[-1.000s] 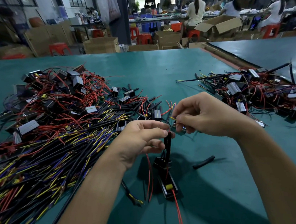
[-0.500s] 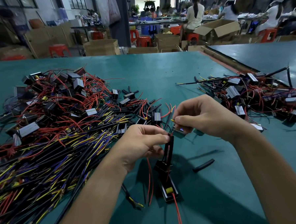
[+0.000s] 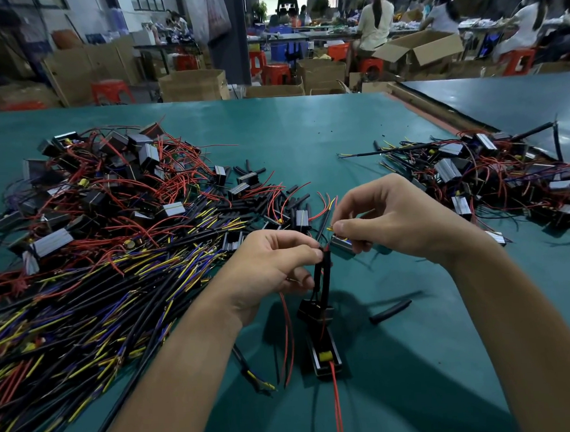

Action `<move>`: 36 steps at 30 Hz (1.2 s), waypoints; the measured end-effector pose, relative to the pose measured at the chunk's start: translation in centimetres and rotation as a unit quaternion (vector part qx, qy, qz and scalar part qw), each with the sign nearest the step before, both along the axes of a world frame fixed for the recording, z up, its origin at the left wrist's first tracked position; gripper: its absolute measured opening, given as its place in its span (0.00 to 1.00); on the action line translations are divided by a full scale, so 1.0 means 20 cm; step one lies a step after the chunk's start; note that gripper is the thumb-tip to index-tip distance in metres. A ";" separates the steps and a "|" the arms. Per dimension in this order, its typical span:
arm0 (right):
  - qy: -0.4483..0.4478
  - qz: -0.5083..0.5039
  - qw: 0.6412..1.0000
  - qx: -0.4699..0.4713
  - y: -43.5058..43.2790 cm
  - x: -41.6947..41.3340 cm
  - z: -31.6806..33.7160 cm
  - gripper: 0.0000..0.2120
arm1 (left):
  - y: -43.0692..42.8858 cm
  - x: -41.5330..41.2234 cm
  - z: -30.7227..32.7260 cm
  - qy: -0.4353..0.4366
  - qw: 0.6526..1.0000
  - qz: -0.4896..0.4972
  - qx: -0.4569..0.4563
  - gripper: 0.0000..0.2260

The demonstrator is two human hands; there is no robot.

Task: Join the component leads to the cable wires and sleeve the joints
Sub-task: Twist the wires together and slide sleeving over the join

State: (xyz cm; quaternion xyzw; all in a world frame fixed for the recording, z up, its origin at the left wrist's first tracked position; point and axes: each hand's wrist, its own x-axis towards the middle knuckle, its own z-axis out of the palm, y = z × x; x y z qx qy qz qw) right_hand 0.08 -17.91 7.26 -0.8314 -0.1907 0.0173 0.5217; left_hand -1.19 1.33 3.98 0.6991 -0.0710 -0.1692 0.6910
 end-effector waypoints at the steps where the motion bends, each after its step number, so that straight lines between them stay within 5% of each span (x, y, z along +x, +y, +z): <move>1: -0.001 0.002 1.000 -0.001 0.00 0.00 0.00 0.05 | 0.00 0.00 0.00 0.001 1.000 -0.004 -0.004 0.05; 13: -0.004 0.012 0.999 0.053 0.00 0.00 0.01 0.04 | -0.03 -0.01 -0.02 -0.042 0.999 -0.023 0.000 0.04; 36: 0.007 0.020 0.999 0.027 -0.03 0.00 0.01 0.06 | 0.00 -0.02 0.01 0.010 0.999 -0.034 0.001 0.00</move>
